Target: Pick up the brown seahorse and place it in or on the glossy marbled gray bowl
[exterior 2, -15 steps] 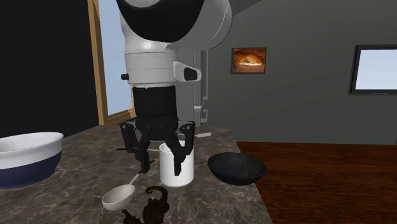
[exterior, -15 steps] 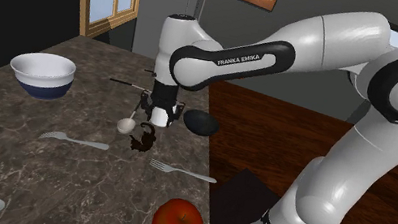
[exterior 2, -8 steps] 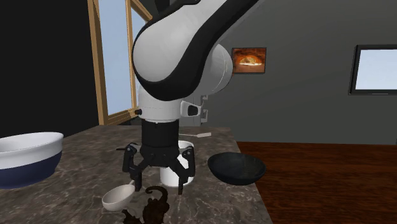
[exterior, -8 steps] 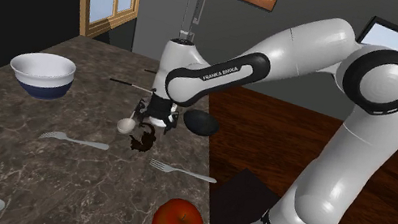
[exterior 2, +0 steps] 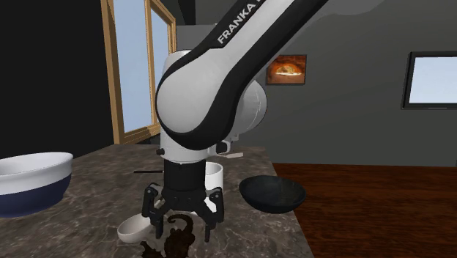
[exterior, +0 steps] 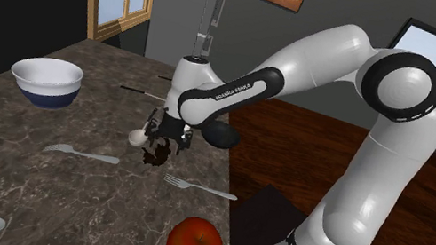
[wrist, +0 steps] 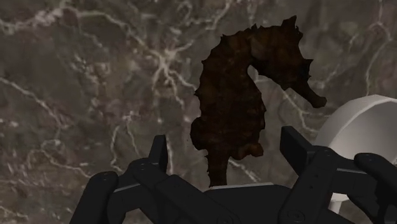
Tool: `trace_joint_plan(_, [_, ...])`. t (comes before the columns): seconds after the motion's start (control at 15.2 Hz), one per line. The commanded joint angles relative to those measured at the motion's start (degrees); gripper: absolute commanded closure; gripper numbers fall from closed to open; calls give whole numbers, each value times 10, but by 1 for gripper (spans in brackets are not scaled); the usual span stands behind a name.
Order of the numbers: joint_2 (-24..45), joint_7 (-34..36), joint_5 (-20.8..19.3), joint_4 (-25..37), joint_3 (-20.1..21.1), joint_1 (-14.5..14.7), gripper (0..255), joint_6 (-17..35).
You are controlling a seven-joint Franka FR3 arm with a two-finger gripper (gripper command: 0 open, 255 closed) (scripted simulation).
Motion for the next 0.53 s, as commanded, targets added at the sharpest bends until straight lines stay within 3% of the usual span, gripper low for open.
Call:
trace_joint_plan(0.0, [2, 0, -1, 0, 0, 0, 0, 2])
trace_joint_plan(0.33, [2, 0, -1, 0, 0, 0, 0, 2])
trace_joint_plan(0.4, [2, 0, -1, 0, 0, 0, 255, 2])
trace_joint_plan(0.46, [2, 0, -1, 0, 0, 0, 255, 2])
